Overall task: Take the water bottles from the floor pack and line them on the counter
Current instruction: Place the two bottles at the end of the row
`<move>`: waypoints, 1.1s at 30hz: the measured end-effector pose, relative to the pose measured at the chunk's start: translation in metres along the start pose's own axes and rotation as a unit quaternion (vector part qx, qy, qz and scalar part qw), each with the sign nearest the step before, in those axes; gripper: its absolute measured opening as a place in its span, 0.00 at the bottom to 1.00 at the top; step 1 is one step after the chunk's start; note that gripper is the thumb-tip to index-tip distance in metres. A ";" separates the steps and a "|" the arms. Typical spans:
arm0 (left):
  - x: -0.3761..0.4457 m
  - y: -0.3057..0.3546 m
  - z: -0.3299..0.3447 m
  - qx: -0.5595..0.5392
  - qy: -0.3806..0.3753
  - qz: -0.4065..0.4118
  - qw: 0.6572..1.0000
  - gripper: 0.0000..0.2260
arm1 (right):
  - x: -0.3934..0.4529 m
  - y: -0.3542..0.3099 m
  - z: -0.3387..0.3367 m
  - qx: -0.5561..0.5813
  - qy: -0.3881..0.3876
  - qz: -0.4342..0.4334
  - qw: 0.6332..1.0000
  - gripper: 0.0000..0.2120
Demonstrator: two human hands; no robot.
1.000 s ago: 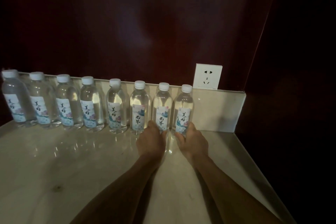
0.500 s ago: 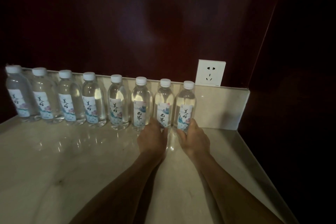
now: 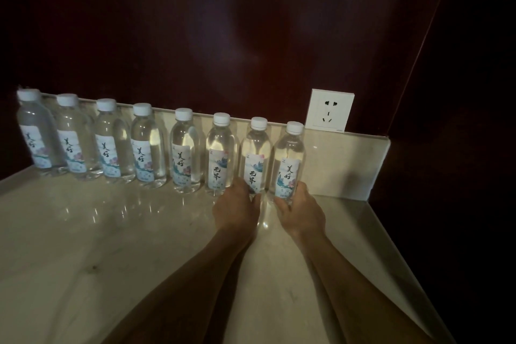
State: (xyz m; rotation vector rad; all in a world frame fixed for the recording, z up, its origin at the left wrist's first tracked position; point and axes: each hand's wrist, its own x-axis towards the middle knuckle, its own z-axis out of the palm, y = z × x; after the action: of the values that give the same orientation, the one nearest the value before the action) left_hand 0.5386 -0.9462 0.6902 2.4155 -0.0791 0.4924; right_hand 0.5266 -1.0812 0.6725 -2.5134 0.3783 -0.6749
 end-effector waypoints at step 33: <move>-0.088 -0.026 -0.082 -0.190 -0.041 -0.043 0.980 0.13 | -0.086 -0.060 -0.056 0.295 -0.084 -0.019 0.952 0.09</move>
State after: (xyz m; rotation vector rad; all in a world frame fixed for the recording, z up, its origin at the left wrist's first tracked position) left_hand 0.4345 -0.8811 0.7006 2.0527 -0.0938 0.3050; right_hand 0.4323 -1.0211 0.7132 -1.9872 0.0494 -0.4896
